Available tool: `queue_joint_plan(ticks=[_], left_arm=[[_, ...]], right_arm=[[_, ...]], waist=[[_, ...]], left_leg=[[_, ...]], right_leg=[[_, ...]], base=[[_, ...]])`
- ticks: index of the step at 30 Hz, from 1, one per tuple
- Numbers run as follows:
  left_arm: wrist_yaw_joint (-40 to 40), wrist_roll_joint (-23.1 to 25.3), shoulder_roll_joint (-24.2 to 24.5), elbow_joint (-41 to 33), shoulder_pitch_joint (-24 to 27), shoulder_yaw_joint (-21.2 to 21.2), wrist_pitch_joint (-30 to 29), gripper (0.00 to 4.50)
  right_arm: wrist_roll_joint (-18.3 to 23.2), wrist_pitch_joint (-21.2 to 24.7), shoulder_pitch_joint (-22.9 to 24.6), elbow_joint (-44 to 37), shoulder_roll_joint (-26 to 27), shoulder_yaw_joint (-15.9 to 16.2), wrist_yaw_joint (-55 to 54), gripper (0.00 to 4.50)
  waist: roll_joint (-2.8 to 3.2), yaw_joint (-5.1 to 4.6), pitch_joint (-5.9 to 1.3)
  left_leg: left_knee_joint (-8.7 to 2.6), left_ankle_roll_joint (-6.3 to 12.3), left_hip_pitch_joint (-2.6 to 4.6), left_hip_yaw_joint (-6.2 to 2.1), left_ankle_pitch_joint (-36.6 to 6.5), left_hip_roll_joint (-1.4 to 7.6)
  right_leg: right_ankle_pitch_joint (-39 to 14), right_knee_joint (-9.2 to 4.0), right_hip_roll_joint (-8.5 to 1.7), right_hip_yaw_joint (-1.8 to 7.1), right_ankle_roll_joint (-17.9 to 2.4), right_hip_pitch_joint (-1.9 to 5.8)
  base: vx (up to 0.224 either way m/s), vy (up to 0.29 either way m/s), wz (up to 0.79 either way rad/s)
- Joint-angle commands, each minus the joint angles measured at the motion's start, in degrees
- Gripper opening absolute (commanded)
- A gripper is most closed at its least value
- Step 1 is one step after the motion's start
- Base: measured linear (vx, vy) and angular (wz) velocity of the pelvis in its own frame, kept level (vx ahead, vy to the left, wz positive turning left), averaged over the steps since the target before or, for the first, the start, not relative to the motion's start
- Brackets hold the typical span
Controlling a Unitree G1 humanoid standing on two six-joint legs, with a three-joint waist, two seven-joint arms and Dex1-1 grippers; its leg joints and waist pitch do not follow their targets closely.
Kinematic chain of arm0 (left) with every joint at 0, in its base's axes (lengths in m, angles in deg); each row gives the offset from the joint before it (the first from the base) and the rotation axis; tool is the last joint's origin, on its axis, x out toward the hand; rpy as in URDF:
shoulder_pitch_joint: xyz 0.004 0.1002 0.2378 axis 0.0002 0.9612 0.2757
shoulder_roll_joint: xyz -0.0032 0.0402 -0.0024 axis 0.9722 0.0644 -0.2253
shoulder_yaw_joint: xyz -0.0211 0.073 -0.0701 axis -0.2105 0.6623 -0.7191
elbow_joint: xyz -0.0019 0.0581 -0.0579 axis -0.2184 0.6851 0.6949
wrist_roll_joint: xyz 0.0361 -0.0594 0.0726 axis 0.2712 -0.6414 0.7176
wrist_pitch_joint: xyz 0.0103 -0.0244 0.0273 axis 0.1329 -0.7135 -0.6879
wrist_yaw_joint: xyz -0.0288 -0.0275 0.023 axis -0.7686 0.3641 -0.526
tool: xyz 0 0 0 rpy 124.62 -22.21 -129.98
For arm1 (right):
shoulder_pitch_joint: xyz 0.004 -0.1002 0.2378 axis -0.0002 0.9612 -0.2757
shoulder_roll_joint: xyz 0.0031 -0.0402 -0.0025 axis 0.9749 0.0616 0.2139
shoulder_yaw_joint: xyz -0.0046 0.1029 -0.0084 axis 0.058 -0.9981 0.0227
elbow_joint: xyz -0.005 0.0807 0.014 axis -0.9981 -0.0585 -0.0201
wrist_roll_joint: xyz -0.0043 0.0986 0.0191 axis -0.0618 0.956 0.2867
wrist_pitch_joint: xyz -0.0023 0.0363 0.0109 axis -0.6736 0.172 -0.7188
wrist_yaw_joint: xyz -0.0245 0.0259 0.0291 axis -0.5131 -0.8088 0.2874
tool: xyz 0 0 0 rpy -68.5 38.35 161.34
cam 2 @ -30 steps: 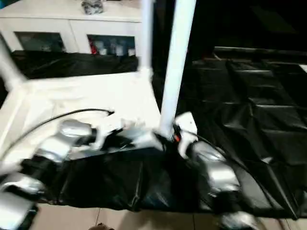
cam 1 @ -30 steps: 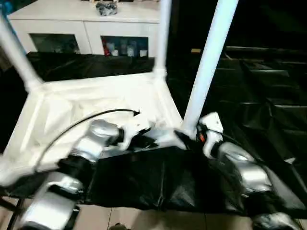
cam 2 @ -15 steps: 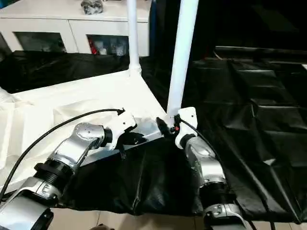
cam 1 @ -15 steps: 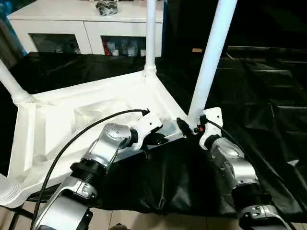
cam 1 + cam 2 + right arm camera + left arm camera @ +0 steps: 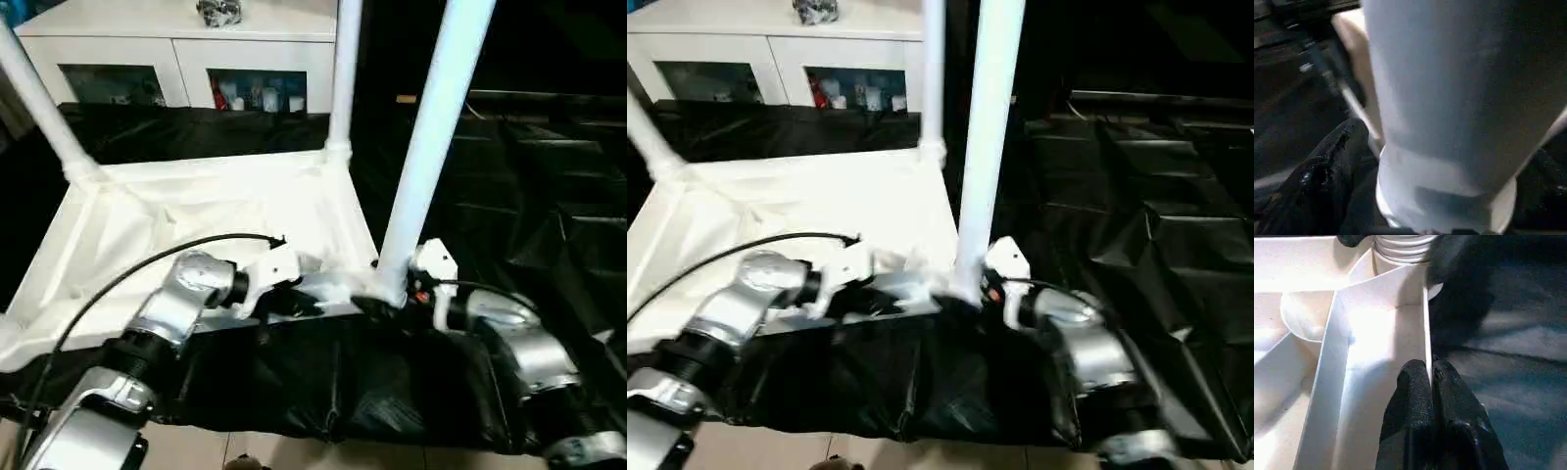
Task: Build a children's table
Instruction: Rotate leg to tighten
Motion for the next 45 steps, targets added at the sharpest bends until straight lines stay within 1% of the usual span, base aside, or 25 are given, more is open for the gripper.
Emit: queue_joint_plan(ticks=[1, 4, 5, 6, 10, 11, 14, 17, 18, 21, 22, 23, 24, 26, 28, 29, 31, 32, 34, 36, 37, 39, 41, 44, 45], left_arm=[[-3.39, -1.32, 0.10, 0.17, -0.86, 0.82, 1.81, 0.00], [-5.20, -1.81, 0.58, 0.47, -1.10, 0.87, 2.14, 0.00], [-6.31, -2.07, 0.95, 0.46, -1.14, 0.99, 2.20, 0.00], [-6.65, -2.12, 1.10, 0.45, -1.13, 1.06, 2.16, 0.00], [-8.48, -1.96, 2.03, 0.51, -0.86, 1.68, 2.77, 0.00], [-8.75, -2.01, 2.09, 0.60, -0.80, 1.66, 2.85, 0.00], [-8.84, -2.08, 2.12, 0.84, -0.59, 1.39, 2.81, 0.00], [-7.78, -2.52, 1.34, 1.07, -0.44, 0.73, 1.94, 0.00], [-6.79, -2.66, 0.74, 1.09, -0.50, 0.42, 1.40, 0.00], [-0.85, -1.21, -1.75, 1.62, -1.32, 0.14, -0.69, 0.00], [3.38, 0.14, -3.34, 2.17, -2.01, 0.13, -2.20, 0.00], [3.83, 0.21, -3.56, 2.22, -2.08, 0.08, -2.39, 0.00], [7.18, 0.83, -5.35, 2.38, -2.62, -0.16, -3.90, 0.00], [8.58, 1.13, -6.15, 2.36, -2.85, -0.20, -4.55, 0.00], [13.91, 2.87, -8.76, 2.09, -3.48, 0.02, -6.66, 0.00], [17.06, 3.44, -10.68, 1.82, -3.70, -0.18, -8.24, 0.00], [19.04, 3.54, -12.11, 1.64, -3.73, -0.37, -9.36, 0.00], [20.29, 3.71, -13.11, 1.52, -3.63, -0.22, -9.81, 0.00], [21.55, 4.11, -14.90, 0.97, -3.00, 0.34, -10.09, 0.00], [21.11, 4.24, -15.18, 0.34, -2.45, 0.81, -10.13, 0.00], [20.95, 4.25, -15.13, 0.18, -2.35, 0.95, -10.10, 0.00], [19.54, 4.04, -14.14, -0.82, -1.70, 1.36, -9.36, 0.00], [18.60, 3.75, -13.46, -1.18, -1.44, 1.28, -8.74, 0.00], [14.83, 2.68, -10.84, -2.79, -0.39, 0.69, -8.15, 0.00], [13.86, 2.62, -10.06, -2.96, -0.24, 0.71, -7.92, 0.00]], right_arm=[[0.43, 1.23, 0.71, -1.64, -0.91, 2.48, 4.44, 3.92], [0.78, 1.75, 0.66, -2.06, -1.43, 2.80, 6.41, 3.70], [0.94, 2.15, 0.56, -2.28, -1.62, 3.03, 7.33, 3.70], [0.93, 2.23, 0.51, -2.30, -1.67, 3.17, 7.61, 3.42], [0.71, 2.06, 0.50, -1.83, -1.62, 3.95, 8.80, 3.31], [0.74, 2.08, 0.50, -1.80, -1.61, 4.11, 8.88, 3.07], [0.57, 1.89, 0.69, -1.68, -1.04, 4.16, 7.76, 2.91], [1.03, 2.29, 0.88, -1.20, 1.13, 2.16, 3.56, 2.85], [1.14, 2.27, 0.95, -0.99, 2.18, 1.23, 1.41, 2.84], [0.75, 2.21, 1.00, 0.99, 6.95, -2.15, -8.84, 2.82], [0.29, 2.27, 0.82, 2.62, 9.55, -3.65, -14.53, 2.81], [0.24, 2.30, 0.80, 2.81, 9.81, -3.79, -15.10, 2.81], [-0.13, 2.51, 0.58, 4.24, 11.76, -4.75, -19.36, 2.81], [-0.29, 2.59, 0.48, 4.86, 12.56, -5.10, -21.13, 2.80], [-1.66, 2.34, -0.01, 6.87, 15.16, -5.59, -27.49, 2.80], [-2.27, 2.45, -0.55, 8.23, 17.04, -6.27, -31.69, 2.80], [-2.42, 2.48, -1.13, 9.27, 18.52, -7.01, -34.60, 2.80], [-2.89, 2.16, -1.66, 10.07, 19.68, -7.54, -36.96, 2.80], [-4.43, 0.17, -2.51, 11.30, 21.48, -7.83, -40.28, 2.80], [-4.38, -0.63, -2.72, 11.53, 21.81, -8.11, -40.55, 2.80], [-4.18, -0.61, -2.77, 11.57, 21.85, -8.26, -40.54, 3.35], [-2.18, 0.25, -2.81, 10.68, 21.34, -8.78, -37.48, 3.49], [-2.01, 0.23, -2.71, 10.09, 20.57, -8.40, -35.68, 3.67], [-2.15, 0.31, -1.97, 8.15, 17.51, -7.01, -30.10, 3.87], [-1.54, 0.80, -1.72, 7.41, 16.82, -6.81, -28.32, 3.87]], waist=[[-0.69, 0.12, -3.35], [-0.64, 0.43, -3.39], [-0.65, 0.60, -3.48], [-0.57, 0.68, -3.53], [-0.64, 1.05, -3.52], [-0.65, 1.12, -3.52], [-0.61, 1.16, -3.59], [-0.63, 1.09, -3.55], [-0.92, 0.99, -3.49], [-0.85, 0.87, -3.31], [-0.74, 0.65, -3.22], [-0.83, 0.50, -3.16], [-0.86, 0.40, -3.14], [-0.90, 0.17, -2.98], [-0.51, 0.12, -3.05], [-0.52, -0.02, -3.03], [-0.65, -0.05, -3.02], [-0.35, -0.08, -3.10], [-0.45, -0.12, -3.11], [-0.29, -0.13, -3.19], [-0.28, -0.13, -3.18], [-0.30, -0.22, -3.17], [-0.29, -0.39, -3.19], [-0.69, -0.36, -3.32], [-0.62, -0.32, -3.40]], left_leg=[[-3.40, 4.72, 0.16, -0.08, -8.47, 1.72], [-3.28, 5.07, 0.22, -0.04, -7.71, 1.79], [-3.22, 5.01, 0.21, -0.05, -7.84, 1.74], [-3.26, 4.86, 0.21, -0.07, -8.01, 1.82], [-3.29, 4.43, 0.28, -0.07, -8.22, 1.87], [-3.29, 4.25, 0.30, -0.07, -8.18, 1.89], [-3.24, 4.02, 0.26, -0.10, -7.68, 1.81], [-3.24, 3.94, 0.12, -0.08, -7.48, 1.74], [-3.38, 3.55, 0.11, -0.10, -8.14, 1.74], [-3.60, 2.34, 0.32, -0.16, -10.07, 1.75], [-3.89, 1.25, 0.46, -0.29, -11.11, 1.75], [-3.99, 0.37, 0.76, -0.31, -12.15, 1.76], [-4.11, 0.03, 0.76, -0.37, -12.63, 1.73], [-4.24, -0.09, 0.71, -0.37, -13.54, 1.66], [-4.21, -0.29, 0.78, -0.43, -13.74, 1.59], [-4.22, -0.47, 0.78, -0.39, -13.33, 1.55], [-4.24, -0.48, 0.85, -0.38, -13.30, 1.48], [-4.23, -0.40, 0.83, -0.42, -13.44, 1.49], [-4.26, -0.48, 0.77, -0.43, -13.51, 1.42], [-4.29, -0.16, 0.70, -0.49, -13.52, 1.42], [-4.28, 0.01, 0.70, -0.46, -13.58, 1.41], [-4.33, 0.54, 0.61, -0.48, -13.96, 1.42], [-4.32, 0.74, 0.51, -0.52, -14.02, 1.45], [-4.11, 1.65, 0.35, -0.43, -11.89, 1.44], [-3.97, 2.24, 0.35, -0.37, -10.62, 1.41]], right_leg=[[-4.30, -3.68, -3.45, 2.96, -13.29, 2.82], [-3.19, -3.46, -3.49, 2.96, -13.92, 2.64], [-3.48, -3.43, -3.53, 2.95, -13.97, 2.75], [-3.72, -3.38, -3.56, 2.93, -13.96, 2.73], [-4.22, -3.36, -3.60, 2.97, -13.80, 2.67], [-4.13, -3.34, -3.61, 2.99, -13.79, 2.65], [-3.39, -3.23, -3.58, 2.98, -13.75, 2.71], [-3.41, -3.21, -3.64, 2.99, -13.71, 2.71], [-4.90, -3.38, -3.69, 2.96, -13.34, 2.74], [-9.29, -3.83, -3.88, 3.08, -12.44, 2.52], [-11.68, -4.14, -3.94, 3.07, -12.00, 2.36], [-13.50, -4.46, -4.01, 3.11, -11.43, 2.25], [-14.06, -4.50, -3.99, 3.16, -11.08, 2.33], [-14.90, -4.66, -3.86, 3.17, -10.52, 2.34], [-15.15, -4.75, -3.94, 3.25, -10.05, 2.37], [-14.71, -4.84, -3.87, 3.27, -9.91, 2.32], [-14.87, -4.86, -3.81, 3.22, -9.89, 2.34], [-14.61, -4.91, -3.82, 3.26, -9.81, 2.33], [-14.35, -4.89, -3.72, 3.20, -9.51, 2.34], [-13.40, -4.84, -3.68, 3.18, -9.37, 2.44], [-13.12, -4.89, -3.65, 3.20, -9.37, 2.42], [-12.29, -4.82, -3.59, 3.17, -9.51, 2.52], [-11.88, -4.77, -3.57, 3.14, -9.68, 2.59], [-9.24, -4.40, -3.54, 3.12, -10.31, 2.83], [-7.60, -4.29, -3.51, 3.19, -10.52, 2.79]], base=[[0.000, 0.000, 0.00], [0.000, 0.000, 0.00], [0.000, 0.000, 0.00], [0.000, 0.000, 0.00], [0.000, 0.000, 0.00], [0.000, 0.000, 0.00], [0.000, 0.000, 0.00], [0.000, 0.000, 0.00], [0.000, 0.000, 0.00], [0.000, 0.000, 0.00], [0.000, 0.000, 0.00], [0.000, 0.000, 0.00], [0.000, 0.000, 0.00], [0.000, 0.000, 0.00], [0.000, 0.000, 0.00], [0.000, 0.000, 0.00], [0.000, 0.000, 0.00], [0.000, 0.000, 0.00], [0.000, 0.000, 0.00], [0.000, 0.000, 0.00], [0.000, 0.000, 0.00], [0.000, 0.000, 0.00], [0.000, 0.000, 0.00], [0.000, 0.000, 0.00], [0.000, 0.000, 0.00]])
